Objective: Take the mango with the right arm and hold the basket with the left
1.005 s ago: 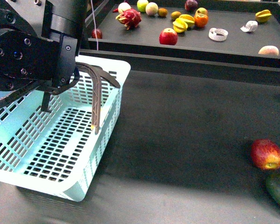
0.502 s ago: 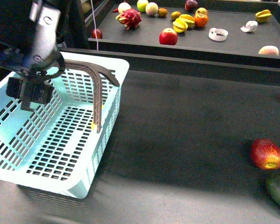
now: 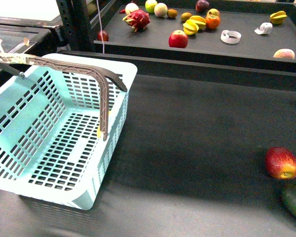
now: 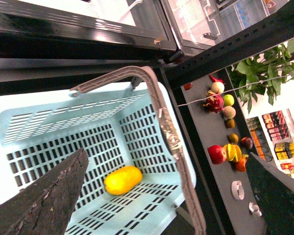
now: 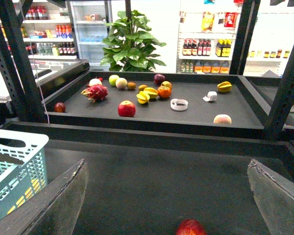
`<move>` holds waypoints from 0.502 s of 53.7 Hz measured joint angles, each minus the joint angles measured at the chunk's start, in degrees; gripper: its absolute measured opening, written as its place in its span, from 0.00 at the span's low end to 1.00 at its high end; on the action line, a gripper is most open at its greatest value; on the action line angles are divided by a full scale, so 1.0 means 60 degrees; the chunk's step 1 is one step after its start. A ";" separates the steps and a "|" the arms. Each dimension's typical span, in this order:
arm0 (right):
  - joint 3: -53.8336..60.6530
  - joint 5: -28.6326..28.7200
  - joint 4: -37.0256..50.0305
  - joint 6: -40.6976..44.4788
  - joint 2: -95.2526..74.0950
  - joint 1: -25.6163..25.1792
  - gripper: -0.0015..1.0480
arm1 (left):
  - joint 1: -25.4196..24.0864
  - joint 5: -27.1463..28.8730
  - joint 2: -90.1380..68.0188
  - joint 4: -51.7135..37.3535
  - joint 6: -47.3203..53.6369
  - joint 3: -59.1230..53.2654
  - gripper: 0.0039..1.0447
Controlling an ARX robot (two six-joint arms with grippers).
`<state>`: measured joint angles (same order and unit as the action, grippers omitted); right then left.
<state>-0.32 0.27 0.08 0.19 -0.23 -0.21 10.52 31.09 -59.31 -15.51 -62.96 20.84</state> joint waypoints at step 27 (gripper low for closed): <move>0.0000 0.0000 0.0000 0.0000 0.0000 0.0000 0.92 | -0.1392 -0.0488 0.3956 0.0991 0.1861 -0.1647 0.92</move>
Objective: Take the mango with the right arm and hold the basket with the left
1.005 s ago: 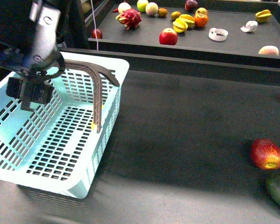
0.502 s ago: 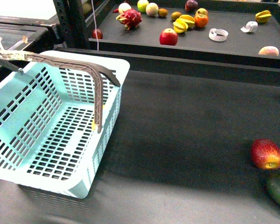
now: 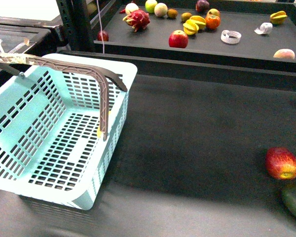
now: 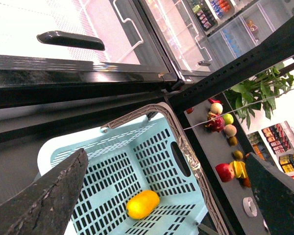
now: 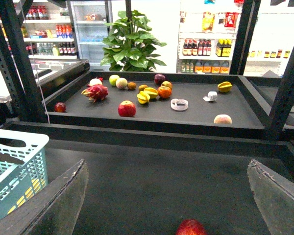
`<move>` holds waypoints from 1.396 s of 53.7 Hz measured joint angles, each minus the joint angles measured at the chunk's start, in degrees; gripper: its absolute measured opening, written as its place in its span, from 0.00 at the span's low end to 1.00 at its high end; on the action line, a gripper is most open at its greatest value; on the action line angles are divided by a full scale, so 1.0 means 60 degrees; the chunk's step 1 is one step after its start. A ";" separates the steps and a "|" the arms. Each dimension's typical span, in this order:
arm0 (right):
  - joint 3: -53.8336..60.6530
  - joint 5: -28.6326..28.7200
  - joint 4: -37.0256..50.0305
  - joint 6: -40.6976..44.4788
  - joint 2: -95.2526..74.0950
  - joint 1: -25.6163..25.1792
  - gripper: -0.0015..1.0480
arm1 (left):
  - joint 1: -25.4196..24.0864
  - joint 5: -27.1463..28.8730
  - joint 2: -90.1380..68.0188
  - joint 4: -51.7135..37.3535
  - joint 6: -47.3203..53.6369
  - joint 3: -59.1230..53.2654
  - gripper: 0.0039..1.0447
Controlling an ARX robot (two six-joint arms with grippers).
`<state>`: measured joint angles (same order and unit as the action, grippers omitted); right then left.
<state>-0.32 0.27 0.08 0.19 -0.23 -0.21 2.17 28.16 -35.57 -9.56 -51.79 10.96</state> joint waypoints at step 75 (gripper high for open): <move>0.0000 0.0000 -0.0007 0.0000 -0.0004 0.0000 0.92 | -0.0342 -0.4696 0.5880 0.1570 0.8553 -0.1636 0.02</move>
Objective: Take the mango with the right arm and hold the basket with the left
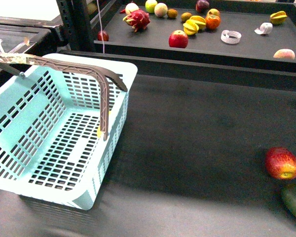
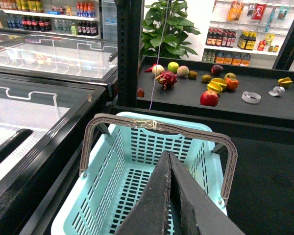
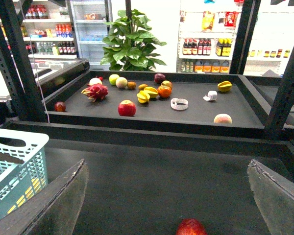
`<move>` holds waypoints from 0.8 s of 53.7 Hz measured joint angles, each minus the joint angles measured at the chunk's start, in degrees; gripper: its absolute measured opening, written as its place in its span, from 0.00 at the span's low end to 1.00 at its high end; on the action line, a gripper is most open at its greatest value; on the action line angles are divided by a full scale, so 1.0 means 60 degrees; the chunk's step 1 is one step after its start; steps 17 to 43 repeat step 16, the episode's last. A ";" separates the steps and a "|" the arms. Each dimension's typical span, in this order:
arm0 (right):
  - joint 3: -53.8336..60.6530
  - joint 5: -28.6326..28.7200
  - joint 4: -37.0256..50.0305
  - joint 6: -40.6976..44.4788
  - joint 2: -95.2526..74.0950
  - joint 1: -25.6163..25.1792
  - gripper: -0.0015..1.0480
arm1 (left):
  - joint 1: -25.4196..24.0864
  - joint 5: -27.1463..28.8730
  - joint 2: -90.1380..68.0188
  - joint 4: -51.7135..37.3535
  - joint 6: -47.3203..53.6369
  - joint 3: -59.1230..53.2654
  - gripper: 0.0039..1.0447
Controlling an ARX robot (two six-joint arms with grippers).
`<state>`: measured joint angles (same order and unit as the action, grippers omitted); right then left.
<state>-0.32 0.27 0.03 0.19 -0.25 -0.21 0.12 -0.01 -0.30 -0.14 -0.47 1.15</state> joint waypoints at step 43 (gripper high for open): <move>0.0000 0.0000 0.0000 0.0000 0.0004 0.0000 0.92 | 0.0000 0.0000 0.0007 0.0004 0.0000 -0.0004 0.02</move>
